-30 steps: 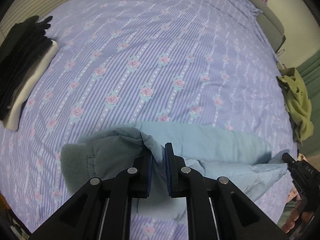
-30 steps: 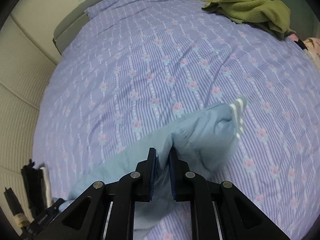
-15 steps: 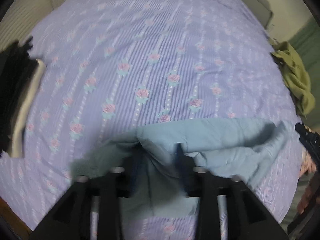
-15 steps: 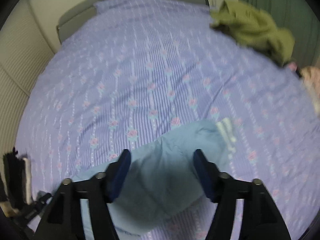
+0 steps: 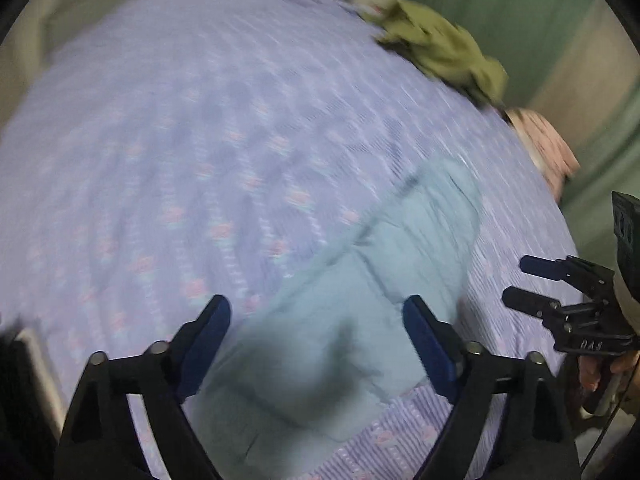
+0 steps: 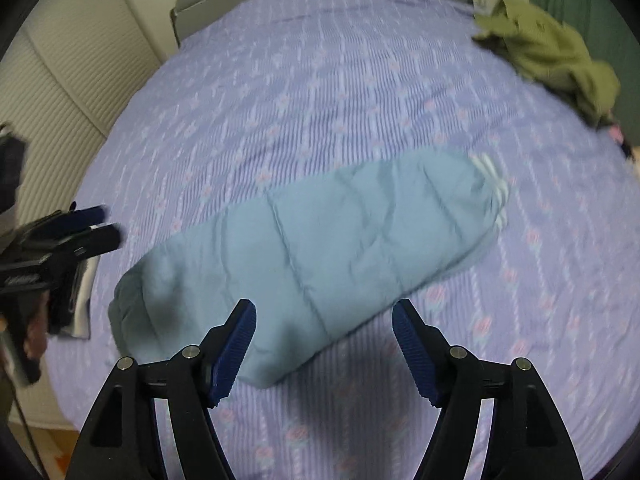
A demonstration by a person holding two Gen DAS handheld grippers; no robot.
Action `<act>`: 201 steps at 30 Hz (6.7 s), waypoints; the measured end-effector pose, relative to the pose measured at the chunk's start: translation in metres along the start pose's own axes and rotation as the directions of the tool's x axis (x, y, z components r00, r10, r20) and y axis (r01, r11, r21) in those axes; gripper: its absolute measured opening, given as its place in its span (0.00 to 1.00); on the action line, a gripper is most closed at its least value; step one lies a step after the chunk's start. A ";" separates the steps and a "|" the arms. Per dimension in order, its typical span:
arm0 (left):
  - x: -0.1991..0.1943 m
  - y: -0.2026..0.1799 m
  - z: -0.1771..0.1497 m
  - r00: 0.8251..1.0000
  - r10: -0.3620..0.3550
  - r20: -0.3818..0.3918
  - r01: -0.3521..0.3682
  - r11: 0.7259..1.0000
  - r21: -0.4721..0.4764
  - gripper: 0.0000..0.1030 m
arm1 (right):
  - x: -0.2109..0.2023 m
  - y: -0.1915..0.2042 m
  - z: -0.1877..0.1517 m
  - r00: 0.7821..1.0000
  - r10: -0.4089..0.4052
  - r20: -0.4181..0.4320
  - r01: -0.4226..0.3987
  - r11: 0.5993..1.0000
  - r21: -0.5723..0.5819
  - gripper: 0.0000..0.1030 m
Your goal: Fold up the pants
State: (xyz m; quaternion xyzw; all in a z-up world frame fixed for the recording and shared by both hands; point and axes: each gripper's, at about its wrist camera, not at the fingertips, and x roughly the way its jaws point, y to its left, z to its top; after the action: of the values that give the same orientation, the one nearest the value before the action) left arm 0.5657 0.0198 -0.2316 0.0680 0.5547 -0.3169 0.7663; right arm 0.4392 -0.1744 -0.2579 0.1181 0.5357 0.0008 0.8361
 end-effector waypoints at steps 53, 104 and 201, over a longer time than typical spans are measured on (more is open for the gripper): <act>-0.008 0.109 -0.195 0.996 -0.028 0.081 0.074 0.753 -0.653 0.14 | 0.027 0.115 -0.044 0.990 -0.018 -0.140 -0.016 0.972 -0.236 0.70; 0.058 0.019 -0.145 0.951 0.267 -0.155 -0.306 0.873 -0.380 0.27 | 0.090 0.063 -0.044 0.914 0.295 -0.279 -0.354 0.916 -0.188 0.39; 0.116 -0.169 -0.022 0.970 0.236 -0.055 -0.241 0.966 -0.094 0.29 | 0.118 -0.233 -0.056 0.967 0.223 0.124 -0.243 0.651 0.719 0.76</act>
State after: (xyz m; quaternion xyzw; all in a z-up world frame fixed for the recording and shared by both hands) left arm 0.4741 -0.1515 -0.3021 0.1027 0.5742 -0.1927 0.7890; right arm 0.4100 -0.3748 -0.4321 0.5085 0.4617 -0.1065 0.7190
